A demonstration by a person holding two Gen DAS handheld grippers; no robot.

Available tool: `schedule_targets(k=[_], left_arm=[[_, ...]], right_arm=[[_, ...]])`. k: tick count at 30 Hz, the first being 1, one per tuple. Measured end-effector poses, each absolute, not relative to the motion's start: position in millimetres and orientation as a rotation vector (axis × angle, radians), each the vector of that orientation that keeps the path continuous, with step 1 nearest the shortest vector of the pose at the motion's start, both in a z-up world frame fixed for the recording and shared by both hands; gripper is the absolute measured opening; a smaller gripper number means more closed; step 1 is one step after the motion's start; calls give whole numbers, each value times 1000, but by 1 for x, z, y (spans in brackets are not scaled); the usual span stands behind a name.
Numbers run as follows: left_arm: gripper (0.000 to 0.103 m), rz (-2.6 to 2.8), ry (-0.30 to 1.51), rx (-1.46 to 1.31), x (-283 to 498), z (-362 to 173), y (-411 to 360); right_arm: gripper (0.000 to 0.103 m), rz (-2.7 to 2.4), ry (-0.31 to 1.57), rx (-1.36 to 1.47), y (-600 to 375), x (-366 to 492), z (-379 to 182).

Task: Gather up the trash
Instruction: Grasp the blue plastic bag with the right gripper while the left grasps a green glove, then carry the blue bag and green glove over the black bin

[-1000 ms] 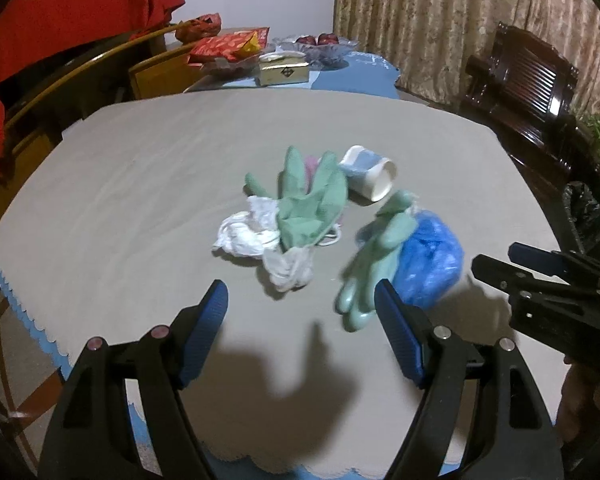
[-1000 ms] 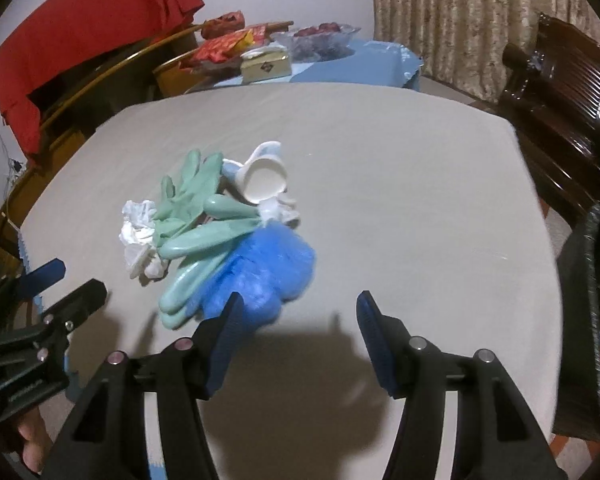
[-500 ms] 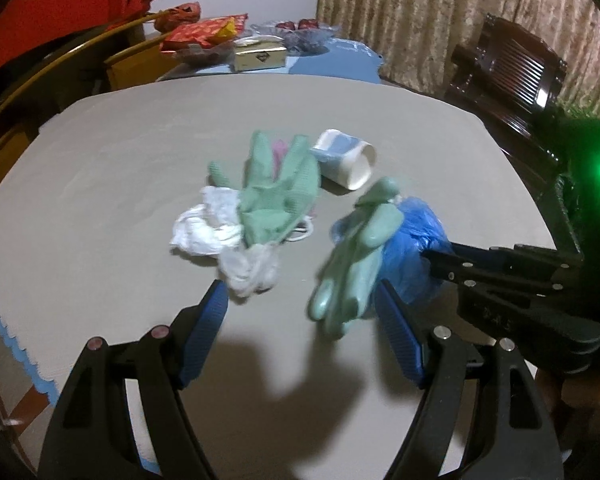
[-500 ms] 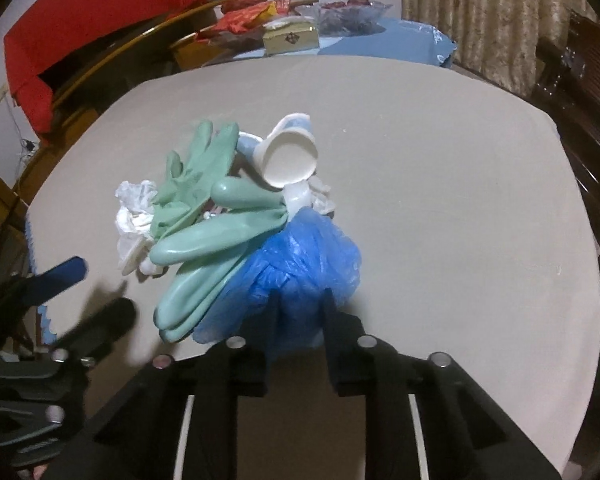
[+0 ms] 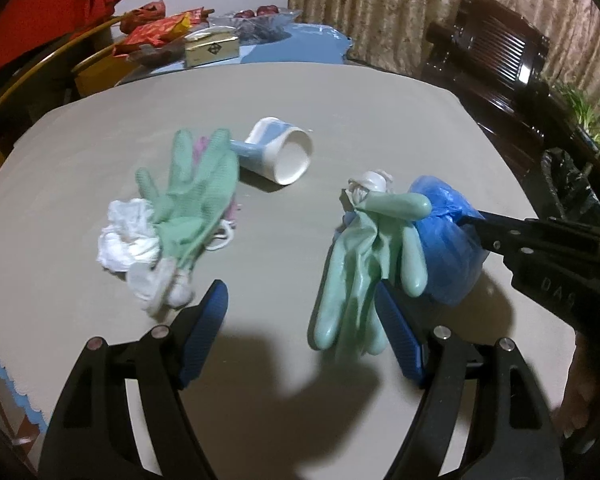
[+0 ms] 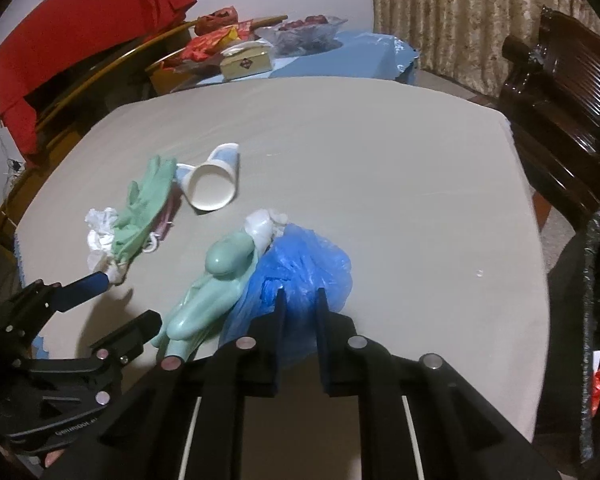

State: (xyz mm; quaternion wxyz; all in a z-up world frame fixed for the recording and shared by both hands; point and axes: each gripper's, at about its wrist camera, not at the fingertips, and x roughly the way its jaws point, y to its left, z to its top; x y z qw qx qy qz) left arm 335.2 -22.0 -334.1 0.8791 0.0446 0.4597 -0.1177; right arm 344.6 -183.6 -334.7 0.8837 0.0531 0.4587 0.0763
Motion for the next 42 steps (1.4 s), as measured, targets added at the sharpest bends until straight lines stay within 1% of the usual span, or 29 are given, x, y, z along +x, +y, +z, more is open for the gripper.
schedule_targets(k=[5, 7, 9, 14, 17, 18, 19, 20, 22, 25, 29, 34, 42], left_arm=[[74, -269, 973, 92, 333, -335, -35], [76, -282, 966, 84, 328, -331, -38], [81, -293, 958, 86, 324, -328, -44], [80, -286, 994, 147, 329, -348, -60], [71, -272, 1014, 156, 337, -357, -63], [61, -267, 1025, 154, 341, -360, -63], [45, -272, 1037, 147, 343, -363, -63], [36, -286, 1052, 133, 346, -365, -64], [22, -285, 1046, 137, 346, -364, -66], [9, -284, 1026, 152, 343, -360, -70], [5, -277, 1019, 141, 339, -354, -67], [4, -269, 1017, 126, 334, -346, -63], [4, -239, 983, 122, 314, -312, -69]], right_arm=[[15, 165, 987, 137, -199, 345, -345], [20, 173, 991, 161, -204, 345, -346], [19, 176, 993, 158, -204, 345, -348], [13, 190, 988, 152, -208, 342, -350], [13, 185, 987, 150, -213, 338, -350], [13, 187, 989, 155, -214, 337, -351], [13, 190, 992, 159, -216, 337, -351], [13, 192, 996, 161, -218, 337, -352], [13, 193, 998, 157, -218, 337, -352], [13, 185, 994, 147, -220, 337, -350], [12, 153, 983, 148, -230, 333, -345], [10, 113, 977, 148, -248, 322, -340], [9, 78, 935, 144, -270, 301, -314]])
